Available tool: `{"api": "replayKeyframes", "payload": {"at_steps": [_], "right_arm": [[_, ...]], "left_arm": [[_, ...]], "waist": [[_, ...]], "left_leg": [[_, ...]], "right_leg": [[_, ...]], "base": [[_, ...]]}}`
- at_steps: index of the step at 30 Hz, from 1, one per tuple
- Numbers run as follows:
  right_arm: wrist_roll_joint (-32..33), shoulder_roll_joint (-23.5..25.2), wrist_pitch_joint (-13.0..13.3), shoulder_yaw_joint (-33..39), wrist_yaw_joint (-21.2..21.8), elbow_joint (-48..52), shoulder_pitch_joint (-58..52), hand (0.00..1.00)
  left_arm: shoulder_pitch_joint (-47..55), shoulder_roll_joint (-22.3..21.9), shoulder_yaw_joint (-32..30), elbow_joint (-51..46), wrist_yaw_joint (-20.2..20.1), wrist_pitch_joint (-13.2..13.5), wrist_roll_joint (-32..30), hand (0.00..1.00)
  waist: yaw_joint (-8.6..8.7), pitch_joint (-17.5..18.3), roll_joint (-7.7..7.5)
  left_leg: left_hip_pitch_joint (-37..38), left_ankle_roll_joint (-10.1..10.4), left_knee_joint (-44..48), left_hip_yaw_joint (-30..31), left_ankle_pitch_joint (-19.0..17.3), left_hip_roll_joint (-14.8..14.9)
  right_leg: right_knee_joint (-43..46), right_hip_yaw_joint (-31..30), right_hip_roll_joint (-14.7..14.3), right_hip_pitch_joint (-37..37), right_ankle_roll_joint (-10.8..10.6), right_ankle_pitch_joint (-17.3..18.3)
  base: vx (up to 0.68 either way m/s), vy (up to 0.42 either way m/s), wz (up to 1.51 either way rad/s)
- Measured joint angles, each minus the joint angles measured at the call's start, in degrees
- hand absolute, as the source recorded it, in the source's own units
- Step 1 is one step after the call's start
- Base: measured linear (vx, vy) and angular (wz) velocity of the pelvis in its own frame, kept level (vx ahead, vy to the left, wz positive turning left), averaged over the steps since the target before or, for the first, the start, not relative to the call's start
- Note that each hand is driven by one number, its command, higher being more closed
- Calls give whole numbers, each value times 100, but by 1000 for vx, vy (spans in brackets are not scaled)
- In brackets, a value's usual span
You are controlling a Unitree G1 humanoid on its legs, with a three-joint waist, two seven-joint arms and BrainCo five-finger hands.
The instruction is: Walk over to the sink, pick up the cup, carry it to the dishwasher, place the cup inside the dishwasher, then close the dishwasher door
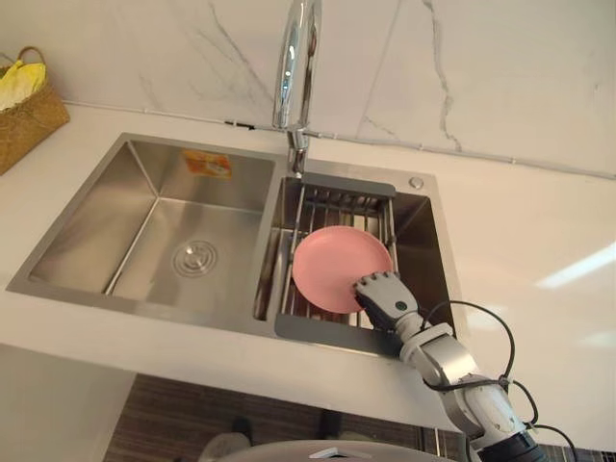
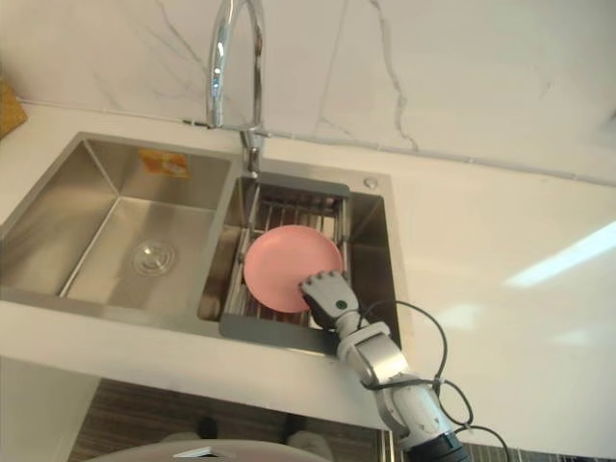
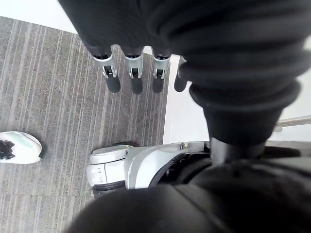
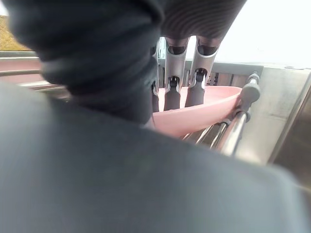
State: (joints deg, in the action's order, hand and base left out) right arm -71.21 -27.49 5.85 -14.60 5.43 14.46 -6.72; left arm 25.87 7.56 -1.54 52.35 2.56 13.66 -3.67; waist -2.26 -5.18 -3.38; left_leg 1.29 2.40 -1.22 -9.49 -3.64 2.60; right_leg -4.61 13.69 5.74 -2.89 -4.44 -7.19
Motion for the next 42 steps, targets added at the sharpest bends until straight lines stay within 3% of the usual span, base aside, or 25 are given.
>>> {"api": "replayKeyframes", "payload": {"at_steps": [3, 7, 9, 12, 19, 25, 42], "right_arm": [[190, 8, -5, 2, -64, -126, 20, 100], [534, 123, -11, 199, -75, -185, 11, 100], [670, 122, -3, 260, -75, -180, 13, 100], [970, 126, 25, 471, -105, -1, 7, 100], [1815, 213, 184, 1587, -818, 924, 57, 100], [2245, 213, 414, 1786, -1160, 968, 70, 100], [2940, 229, 521, 2215, -1076, 969, 81, 100]], "left_arm": [[-226, 164, -37, 207, 405, -135, -261, 0], [-204, 347, -22, 110, 418, 13, -441, 0], [-201, 347, -28, 110, 420, 25, -445, 0], [-186, 306, -47, 115, 433, 23, -447, 0], [-176, 198, -83, 128, 526, 55, -448, 0], [-140, 121, -132, 129, 613, 100, -450, 0], [-154, -27, -291, 237, 656, 122, -558, 0]], "waist": [[-7, 42, -48], [3, 106, -209], [-1, 109, -213], [17, 90, -175], [98, 90, -80], [207, 98, -41], [357, 150, 70]], "left_leg": [[-2, 7, -18, 6, 47, 13], [73, -33, -117, -5, 134, -18], [82, -39, -120, -4, 139, -30], [100, -39, -117, 6, 138, -33], [183, -28, -145, -4, 129, -11], [245, -41, -210, -25, 144, -15], [391, -24, -297, -57, 152, -19]], "right_leg": [[0, 42, -5, 9, 2, 0], [-1, 55, 14, 20, 4, -6], [-1, 55, 24, 26, -1, -8], [-1, 59, 25, 48, -4, -5], [-1, 17, 1, 98, 1, -4], [0, -12, -4, 112, 4, -6], [-1, -26, -8, 201, 6, -1]], "base": [[-18, -10, 6], [-6, -4, 1], [0, 0, 0], [0, 0, 0], [-9, -3, -3], [-22, -3, -3], [-12, -4, -1]]}}
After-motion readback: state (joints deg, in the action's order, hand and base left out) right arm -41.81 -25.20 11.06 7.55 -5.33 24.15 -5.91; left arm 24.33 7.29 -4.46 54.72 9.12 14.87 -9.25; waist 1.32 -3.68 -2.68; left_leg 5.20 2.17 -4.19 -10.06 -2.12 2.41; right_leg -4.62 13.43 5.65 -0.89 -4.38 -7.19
